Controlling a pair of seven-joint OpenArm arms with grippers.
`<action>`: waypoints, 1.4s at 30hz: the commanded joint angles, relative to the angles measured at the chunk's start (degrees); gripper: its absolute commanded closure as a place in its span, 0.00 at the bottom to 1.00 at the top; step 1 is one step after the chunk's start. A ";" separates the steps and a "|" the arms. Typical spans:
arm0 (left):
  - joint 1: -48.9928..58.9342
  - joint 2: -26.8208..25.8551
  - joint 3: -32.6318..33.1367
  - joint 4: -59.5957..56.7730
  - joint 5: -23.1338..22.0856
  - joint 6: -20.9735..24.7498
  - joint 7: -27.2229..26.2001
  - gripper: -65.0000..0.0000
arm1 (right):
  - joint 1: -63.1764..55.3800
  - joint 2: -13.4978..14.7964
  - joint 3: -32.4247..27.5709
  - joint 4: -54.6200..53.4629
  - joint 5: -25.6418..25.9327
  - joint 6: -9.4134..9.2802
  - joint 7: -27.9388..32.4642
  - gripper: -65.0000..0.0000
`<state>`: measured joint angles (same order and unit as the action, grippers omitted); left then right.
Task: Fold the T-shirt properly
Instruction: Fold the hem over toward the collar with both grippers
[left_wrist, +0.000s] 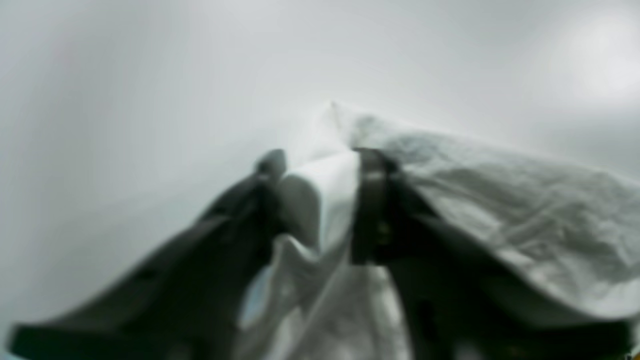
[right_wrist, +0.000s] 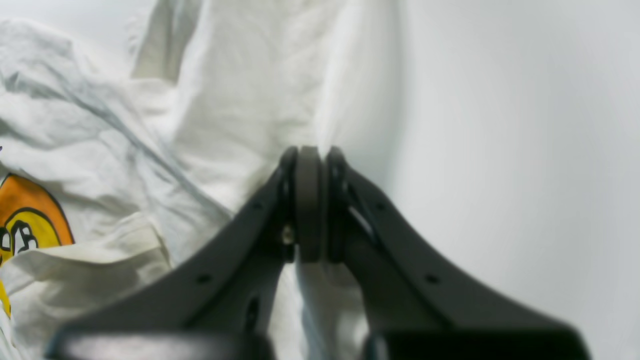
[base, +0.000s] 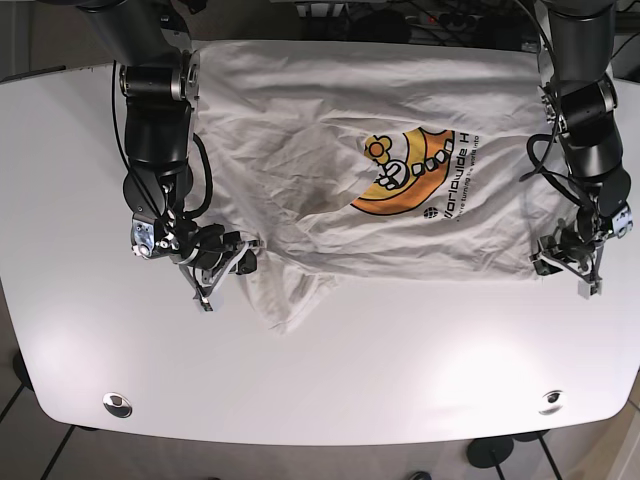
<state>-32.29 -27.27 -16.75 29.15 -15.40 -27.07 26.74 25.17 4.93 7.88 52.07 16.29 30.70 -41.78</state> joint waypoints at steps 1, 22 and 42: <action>-1.95 -1.35 -0.08 0.88 -0.29 -0.23 -1.91 0.96 | 1.43 0.30 0.08 0.98 0.28 0.20 0.50 0.97; 11.59 0.41 -21.97 47.91 -0.65 -12.93 24.99 1.00 | -10.18 -1.28 7.37 48.80 0.28 0.73 -21.12 0.97; 37.00 1.20 -28.57 53.97 -0.21 -12.93 24.91 1.00 | -42.62 -2.60 7.37 63.13 0.28 0.73 -20.15 0.97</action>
<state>4.95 -24.51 -44.93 82.17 -15.49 -40.45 52.66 -17.47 1.89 15.03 113.95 16.40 31.55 -62.78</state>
